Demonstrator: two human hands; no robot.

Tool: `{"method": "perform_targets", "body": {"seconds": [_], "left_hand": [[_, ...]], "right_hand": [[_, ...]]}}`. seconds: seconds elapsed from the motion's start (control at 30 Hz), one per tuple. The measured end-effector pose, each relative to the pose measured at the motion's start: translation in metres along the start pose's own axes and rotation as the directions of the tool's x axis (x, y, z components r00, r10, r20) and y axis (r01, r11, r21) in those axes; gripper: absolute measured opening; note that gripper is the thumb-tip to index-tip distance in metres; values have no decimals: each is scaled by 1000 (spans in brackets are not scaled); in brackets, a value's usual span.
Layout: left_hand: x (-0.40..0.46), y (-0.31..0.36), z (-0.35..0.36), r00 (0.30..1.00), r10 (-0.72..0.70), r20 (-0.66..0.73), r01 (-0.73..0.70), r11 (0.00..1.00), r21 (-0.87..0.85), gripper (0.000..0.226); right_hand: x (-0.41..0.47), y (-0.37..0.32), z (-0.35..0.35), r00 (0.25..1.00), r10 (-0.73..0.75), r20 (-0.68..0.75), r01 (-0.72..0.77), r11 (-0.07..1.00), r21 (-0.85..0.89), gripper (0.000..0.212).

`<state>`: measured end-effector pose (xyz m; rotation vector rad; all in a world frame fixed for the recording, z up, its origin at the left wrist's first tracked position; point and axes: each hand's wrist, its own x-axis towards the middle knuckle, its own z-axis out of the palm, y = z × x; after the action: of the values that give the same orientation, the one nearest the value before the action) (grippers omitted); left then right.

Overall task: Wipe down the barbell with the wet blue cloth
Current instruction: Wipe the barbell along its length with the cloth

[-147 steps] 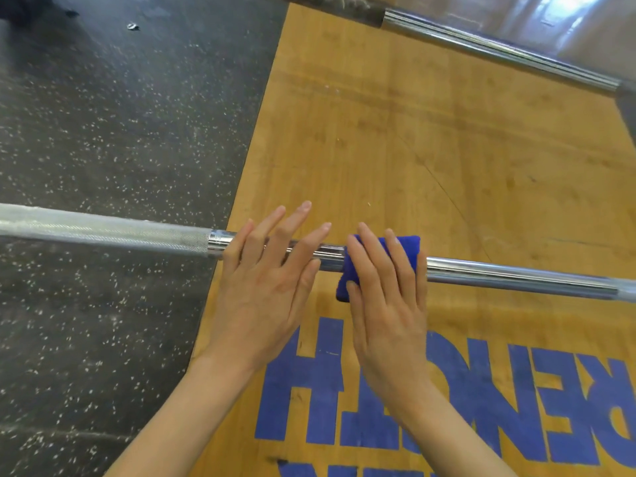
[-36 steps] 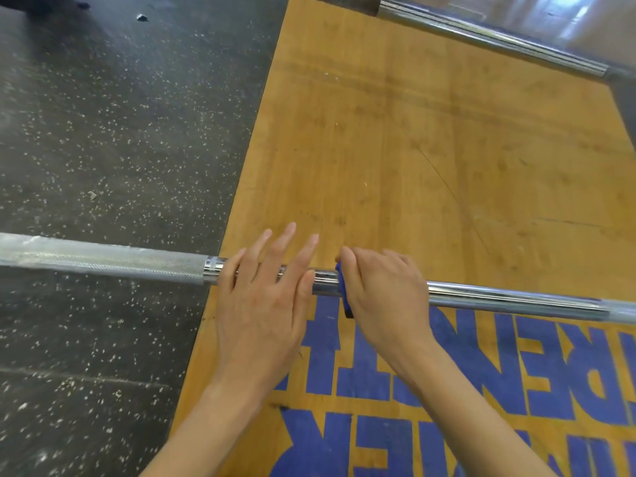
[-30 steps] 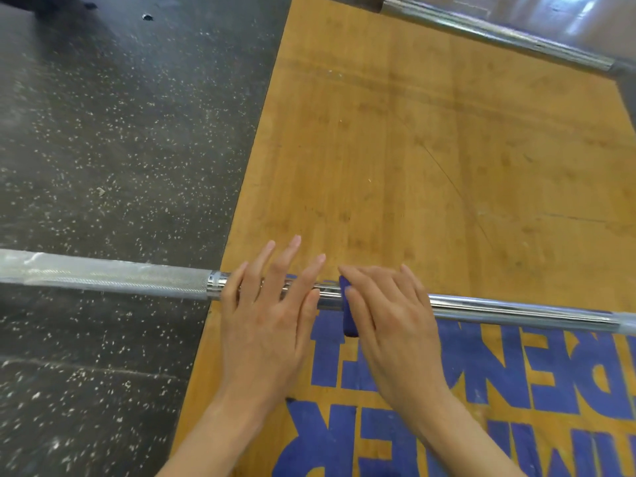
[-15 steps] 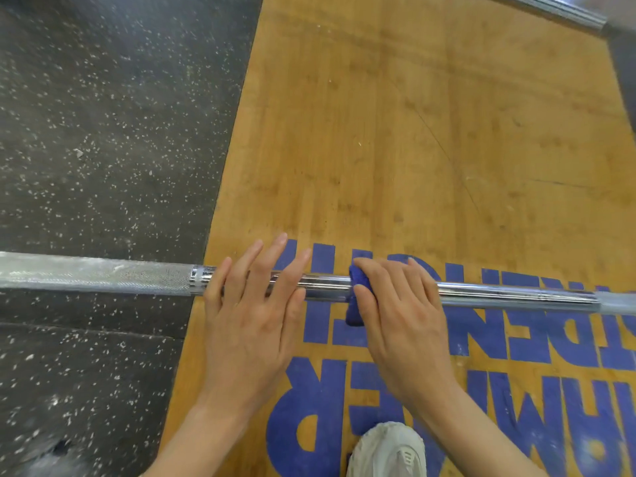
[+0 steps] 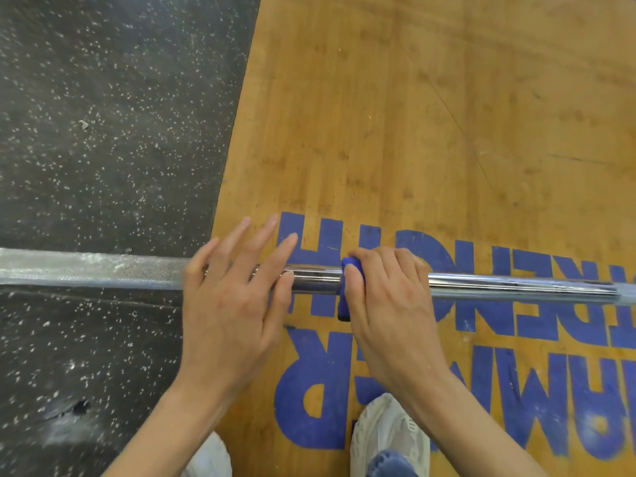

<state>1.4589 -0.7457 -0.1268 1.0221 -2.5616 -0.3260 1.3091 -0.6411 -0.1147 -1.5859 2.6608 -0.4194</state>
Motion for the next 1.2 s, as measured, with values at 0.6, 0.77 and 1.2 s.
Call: {"method": "perform_targets", "body": {"seconds": [0.6, 0.77, 1.2], "left_hand": [[-43, 6, 0, 1000, 8, -19, -8, 1000, 1, 44], [-54, 9, -3, 1000, 13, -3, -13, 1000, 10, 44], [-70, 8, -2, 999, 29, -25, -27, 997, 68, 42]], "right_hand": [[-21, -12, -6, 996, -82, 18, 81, 996, 31, 38], [-30, 11, -24, 997, -74, 22, 74, 997, -21, 30], [-32, -32, -5, 979, -206, -2, 206, 978, -31, 38]]}}
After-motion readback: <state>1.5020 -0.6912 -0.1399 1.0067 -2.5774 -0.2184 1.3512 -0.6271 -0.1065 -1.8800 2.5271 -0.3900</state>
